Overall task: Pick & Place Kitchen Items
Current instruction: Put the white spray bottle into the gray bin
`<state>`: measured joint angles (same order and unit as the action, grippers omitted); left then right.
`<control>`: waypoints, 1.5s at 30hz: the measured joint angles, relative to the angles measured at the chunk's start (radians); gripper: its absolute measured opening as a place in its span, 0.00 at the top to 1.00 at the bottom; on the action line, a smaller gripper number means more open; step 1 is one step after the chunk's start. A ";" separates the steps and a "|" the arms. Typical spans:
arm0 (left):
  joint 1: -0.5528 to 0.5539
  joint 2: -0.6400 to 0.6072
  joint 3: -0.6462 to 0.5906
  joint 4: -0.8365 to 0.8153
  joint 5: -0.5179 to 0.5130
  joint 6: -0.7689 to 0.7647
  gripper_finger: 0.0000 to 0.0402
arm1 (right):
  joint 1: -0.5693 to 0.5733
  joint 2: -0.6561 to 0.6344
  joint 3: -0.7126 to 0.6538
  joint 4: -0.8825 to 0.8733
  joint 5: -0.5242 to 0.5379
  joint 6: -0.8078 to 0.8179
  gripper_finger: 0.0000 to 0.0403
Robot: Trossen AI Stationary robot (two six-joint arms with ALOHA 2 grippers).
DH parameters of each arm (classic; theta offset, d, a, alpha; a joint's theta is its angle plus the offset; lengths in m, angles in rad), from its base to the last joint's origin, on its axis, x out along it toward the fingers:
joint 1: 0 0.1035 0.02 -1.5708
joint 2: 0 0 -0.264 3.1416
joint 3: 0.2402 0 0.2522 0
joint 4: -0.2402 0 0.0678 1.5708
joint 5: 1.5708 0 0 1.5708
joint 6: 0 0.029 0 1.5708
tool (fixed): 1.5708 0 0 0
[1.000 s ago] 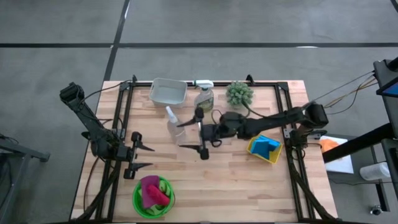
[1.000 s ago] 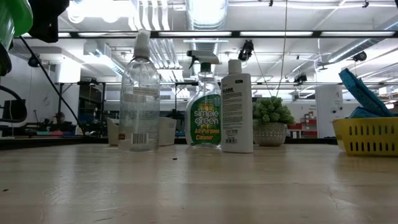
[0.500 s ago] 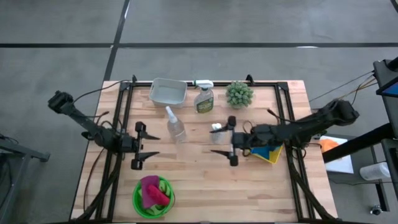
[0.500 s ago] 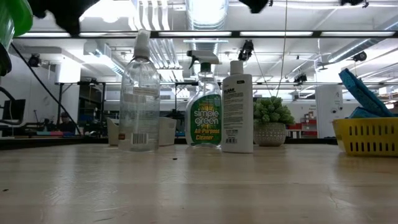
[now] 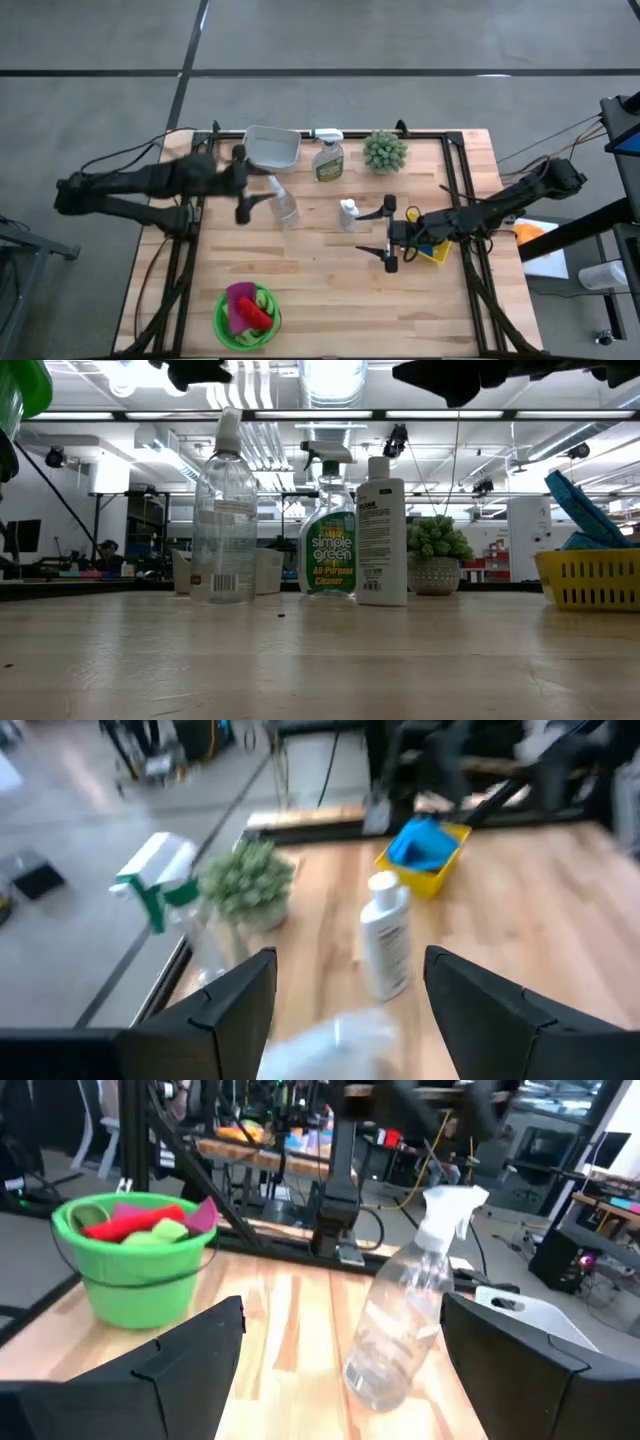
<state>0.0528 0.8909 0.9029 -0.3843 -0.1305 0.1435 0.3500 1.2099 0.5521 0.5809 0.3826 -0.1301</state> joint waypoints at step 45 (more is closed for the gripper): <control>0.477 1.143 1.353 -0.839 0.273 0.331 0.37 | -0.047 0.136 -0.001 -0.167 -0.006 0.067 0.17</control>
<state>0.5301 2.0338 2.2559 -1.2236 0.1421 0.4747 0.3035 1.3460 0.5510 0.4141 0.3763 -0.0631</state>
